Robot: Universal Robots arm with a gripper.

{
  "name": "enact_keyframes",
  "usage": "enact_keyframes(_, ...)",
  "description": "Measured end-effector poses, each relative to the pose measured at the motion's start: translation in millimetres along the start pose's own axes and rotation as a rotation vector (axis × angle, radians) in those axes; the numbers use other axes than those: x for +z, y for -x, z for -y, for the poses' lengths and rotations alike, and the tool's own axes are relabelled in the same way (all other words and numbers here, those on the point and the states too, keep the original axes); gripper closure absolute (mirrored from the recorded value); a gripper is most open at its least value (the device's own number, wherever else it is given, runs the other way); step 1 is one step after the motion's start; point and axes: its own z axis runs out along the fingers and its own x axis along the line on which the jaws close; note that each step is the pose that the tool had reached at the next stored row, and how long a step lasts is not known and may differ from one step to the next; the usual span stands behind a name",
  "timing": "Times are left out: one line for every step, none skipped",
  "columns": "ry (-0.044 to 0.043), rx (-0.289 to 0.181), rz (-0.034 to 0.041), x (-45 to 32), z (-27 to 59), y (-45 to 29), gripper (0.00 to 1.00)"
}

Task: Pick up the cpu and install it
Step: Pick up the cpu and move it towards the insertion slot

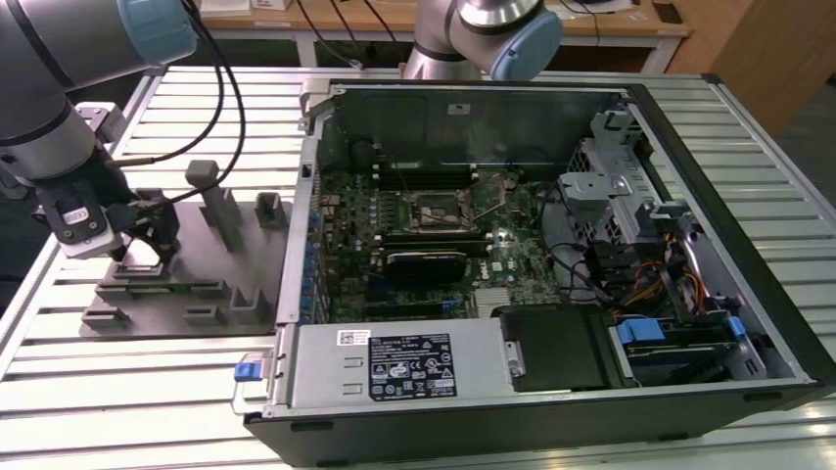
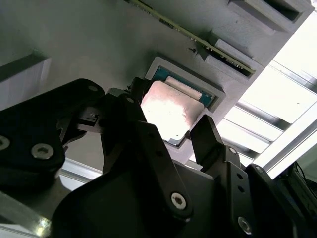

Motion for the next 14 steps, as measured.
enact_keyframes(0.0, 0.0, -0.0001, -0.1, 0.0, 0.0, 0.35)
enact_keyframes(-0.0001, 0.0, -0.0001, -0.2, 0.0, 0.0, 0.35)
enact_keyframes(-0.0001, 0.0, -0.0002, -0.3, 0.0, 0.0, 0.35)
enact_keyframes(-0.0001, 0.0, -0.0001, -0.3, 0.0, 0.0, 0.35)
enact_keyframes(-0.0001, 0.0, -0.0001, -0.4, 0.0, 0.0, 0.36)
enact_keyframes(-0.0002, 0.0, -0.0003, -0.5, 0.0, 0.0, 0.36)
enact_keyframes(-0.0002, 0.0, -0.0003, -0.6, 0.0, 0.0, 0.43)
enact_keyframes(-0.0001, 0.0, -0.0003, -0.6, 0.0, 0.0, 0.46)
enact_keyframes(-0.0001, 0.0, -0.0001, -0.6, 0.0, 0.0, 0.46)
enact_keyframes(-0.0001, 0.0, -0.0001, -0.7, 0.0, 0.0, 0.46)
enact_keyframes(-0.0001, 0.0, -0.0001, -0.7, 0.0, 0.0, 0.46)
enact_keyframes(-0.0001, 0.0, -0.0001, -0.8, 0.0, 0.0, 0.46)
enact_keyframes(-0.0001, 0.0, -0.0002, -0.9, 0.0, 0.0, 0.46)
enact_keyframes(-0.0001, 0.0, -0.0001, -1.0, 0.0, 0.0, 0.46)
